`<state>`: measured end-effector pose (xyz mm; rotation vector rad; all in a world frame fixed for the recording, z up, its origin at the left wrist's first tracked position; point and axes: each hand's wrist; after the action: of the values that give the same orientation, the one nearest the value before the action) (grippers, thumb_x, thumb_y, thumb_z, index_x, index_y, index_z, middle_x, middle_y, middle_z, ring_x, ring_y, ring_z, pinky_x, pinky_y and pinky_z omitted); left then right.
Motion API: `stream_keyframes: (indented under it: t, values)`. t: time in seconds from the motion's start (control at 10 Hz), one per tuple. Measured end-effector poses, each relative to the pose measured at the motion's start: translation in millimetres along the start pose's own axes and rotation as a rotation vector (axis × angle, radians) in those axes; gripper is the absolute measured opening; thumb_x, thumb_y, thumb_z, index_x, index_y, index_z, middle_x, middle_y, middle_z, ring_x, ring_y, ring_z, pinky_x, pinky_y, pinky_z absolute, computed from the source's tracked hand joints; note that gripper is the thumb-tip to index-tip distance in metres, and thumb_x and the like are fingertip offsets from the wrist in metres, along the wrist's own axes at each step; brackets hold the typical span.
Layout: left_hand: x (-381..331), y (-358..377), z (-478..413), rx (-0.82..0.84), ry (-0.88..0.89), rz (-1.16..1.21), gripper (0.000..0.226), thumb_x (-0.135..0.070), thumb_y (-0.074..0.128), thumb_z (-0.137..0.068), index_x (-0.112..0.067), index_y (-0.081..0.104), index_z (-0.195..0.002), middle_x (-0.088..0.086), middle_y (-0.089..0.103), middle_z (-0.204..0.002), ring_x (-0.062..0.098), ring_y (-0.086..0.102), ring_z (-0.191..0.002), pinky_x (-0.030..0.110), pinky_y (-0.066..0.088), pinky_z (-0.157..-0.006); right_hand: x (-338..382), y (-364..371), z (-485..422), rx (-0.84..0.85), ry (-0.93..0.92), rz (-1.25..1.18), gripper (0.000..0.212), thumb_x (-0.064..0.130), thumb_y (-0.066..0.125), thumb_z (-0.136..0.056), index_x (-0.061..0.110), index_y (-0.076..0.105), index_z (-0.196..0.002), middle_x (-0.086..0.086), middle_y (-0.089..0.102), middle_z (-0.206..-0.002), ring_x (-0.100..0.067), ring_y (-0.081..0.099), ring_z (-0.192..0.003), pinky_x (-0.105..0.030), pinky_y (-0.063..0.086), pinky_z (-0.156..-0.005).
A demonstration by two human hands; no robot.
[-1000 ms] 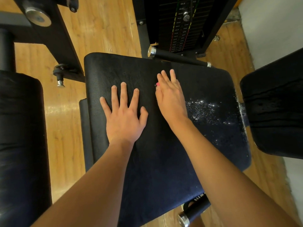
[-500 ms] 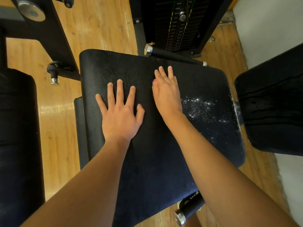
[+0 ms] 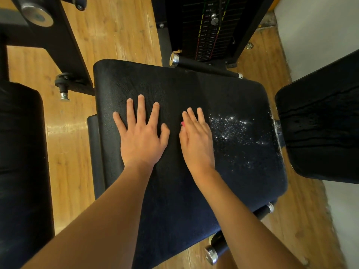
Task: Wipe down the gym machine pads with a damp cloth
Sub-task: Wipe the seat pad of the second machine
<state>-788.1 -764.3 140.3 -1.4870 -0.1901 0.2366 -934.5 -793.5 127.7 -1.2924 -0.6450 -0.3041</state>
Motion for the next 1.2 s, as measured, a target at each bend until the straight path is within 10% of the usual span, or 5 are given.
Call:
stream_keyframes:
  t: [1.2]
  values:
    - [0,1,-2,-0.022,0.006,0.017,0.062,-0.052,0.027,-0.103,-0.027,0.029,-0.160,0.011,0.015,-0.170,0.036,0.005,-0.157,0.066,0.004,-0.122,4,7,-11,-0.040,0.043,0.029,0.043,0.020,0.041,-0.110,0.007,0.048,-0.150,-0.009,0.042,-0.160,-0.025,0.017,-0.157,-0.041,0.026,-0.124]
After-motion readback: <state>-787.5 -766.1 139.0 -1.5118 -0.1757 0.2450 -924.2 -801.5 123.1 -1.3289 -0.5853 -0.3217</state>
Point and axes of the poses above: each hand's wrist, its own z-axis away from the middle knuckle, its own y-axis out of the palm, x = y × z
